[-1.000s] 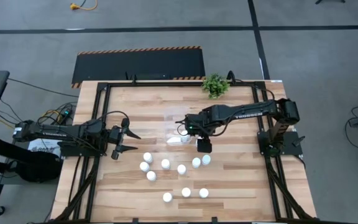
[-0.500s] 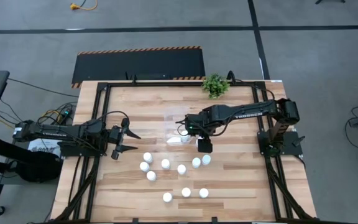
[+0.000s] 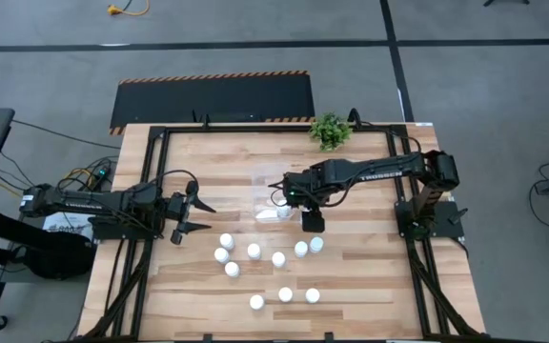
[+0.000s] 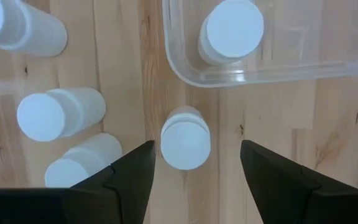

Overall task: Pick and place pill bottles into a basket
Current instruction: Put the pill bottles into the container

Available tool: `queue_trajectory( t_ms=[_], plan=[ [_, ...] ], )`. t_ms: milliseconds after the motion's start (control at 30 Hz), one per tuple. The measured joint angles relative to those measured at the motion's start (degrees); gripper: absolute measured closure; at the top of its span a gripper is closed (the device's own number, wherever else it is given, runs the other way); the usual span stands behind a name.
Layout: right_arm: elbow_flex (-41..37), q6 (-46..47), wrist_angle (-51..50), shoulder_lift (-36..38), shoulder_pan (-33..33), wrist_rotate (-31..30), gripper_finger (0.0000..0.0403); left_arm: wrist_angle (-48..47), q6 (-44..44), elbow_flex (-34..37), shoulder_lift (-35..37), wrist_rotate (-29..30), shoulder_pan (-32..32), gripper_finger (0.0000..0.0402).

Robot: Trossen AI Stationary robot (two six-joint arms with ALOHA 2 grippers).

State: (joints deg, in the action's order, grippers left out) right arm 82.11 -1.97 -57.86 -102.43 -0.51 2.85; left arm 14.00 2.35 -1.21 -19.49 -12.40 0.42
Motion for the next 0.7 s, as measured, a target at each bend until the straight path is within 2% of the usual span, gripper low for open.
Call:
queue_trajectory(
  t_ms=[167, 367, 467, 567, 700],
  plan=[
    [0.0, -0.1, -2.1, 0.3, 0.0, 0.0, 0.0173, 0.0, -0.2, 0.0, 0.0, 0.0, 0.0, 0.0191],
    [5.1, 1.2, -15.0, 4.3, -0.5, -0.3, 0.0173, 0.0, -0.2, 0.0, 0.0, 0.1, 0.0, 0.0191],
    [12.6, 2.8, -23.2, 5.9, -1.0, -1.9, 0.0173, 0.0, -0.1, 0.0, 0.0, 0.9, 0.0, 0.0191],
    [23.3, 3.9, -31.2, 6.8, -1.6, -5.1, 0.0173, 0.0, -0.1, 0.0, 0.0, 1.1, 0.0, 0.0191],
    [36.4, 5.0, -31.4, 7.6, -2.8, -9.0, 0.0173, 0.1, -0.1, 0.0, 0.0, 1.1, 0.0, 0.0191]
  ],
)
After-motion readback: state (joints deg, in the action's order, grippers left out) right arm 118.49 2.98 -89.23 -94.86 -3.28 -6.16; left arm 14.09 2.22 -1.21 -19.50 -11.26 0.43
